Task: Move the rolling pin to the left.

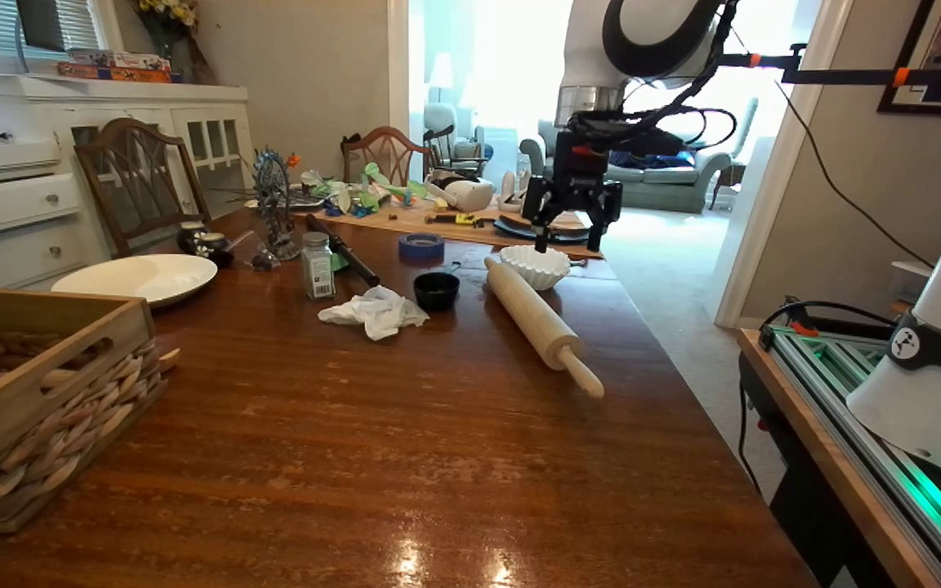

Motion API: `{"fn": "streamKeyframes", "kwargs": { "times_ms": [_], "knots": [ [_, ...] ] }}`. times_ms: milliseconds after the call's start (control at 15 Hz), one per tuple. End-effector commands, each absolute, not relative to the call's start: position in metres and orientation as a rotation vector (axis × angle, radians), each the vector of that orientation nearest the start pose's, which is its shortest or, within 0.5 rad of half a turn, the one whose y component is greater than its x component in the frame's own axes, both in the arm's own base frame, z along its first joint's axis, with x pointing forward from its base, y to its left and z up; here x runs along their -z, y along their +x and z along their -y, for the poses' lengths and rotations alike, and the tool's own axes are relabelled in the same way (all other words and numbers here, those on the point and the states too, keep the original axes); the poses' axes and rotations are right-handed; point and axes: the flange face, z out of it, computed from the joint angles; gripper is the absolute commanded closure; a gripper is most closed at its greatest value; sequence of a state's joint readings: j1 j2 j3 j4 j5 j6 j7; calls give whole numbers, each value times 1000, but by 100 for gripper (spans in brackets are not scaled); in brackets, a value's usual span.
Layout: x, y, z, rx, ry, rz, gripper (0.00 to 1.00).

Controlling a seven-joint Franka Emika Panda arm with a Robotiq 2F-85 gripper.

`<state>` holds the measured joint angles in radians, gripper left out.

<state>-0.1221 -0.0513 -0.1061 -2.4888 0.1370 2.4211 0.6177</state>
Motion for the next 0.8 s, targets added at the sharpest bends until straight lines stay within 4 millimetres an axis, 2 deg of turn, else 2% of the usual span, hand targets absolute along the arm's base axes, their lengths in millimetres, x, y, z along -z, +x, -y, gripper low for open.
{"fn": "streamKeyframes", "kwargs": {
  "times_ms": [0,467,733],
  "knots": [
    [-279,462,107,-53,-2639,-1557,0],
    [-253,467,114,-7,-2585,-1672,0],
    [-244,470,110,-5,-2605,-1619,0]
  ]
}}
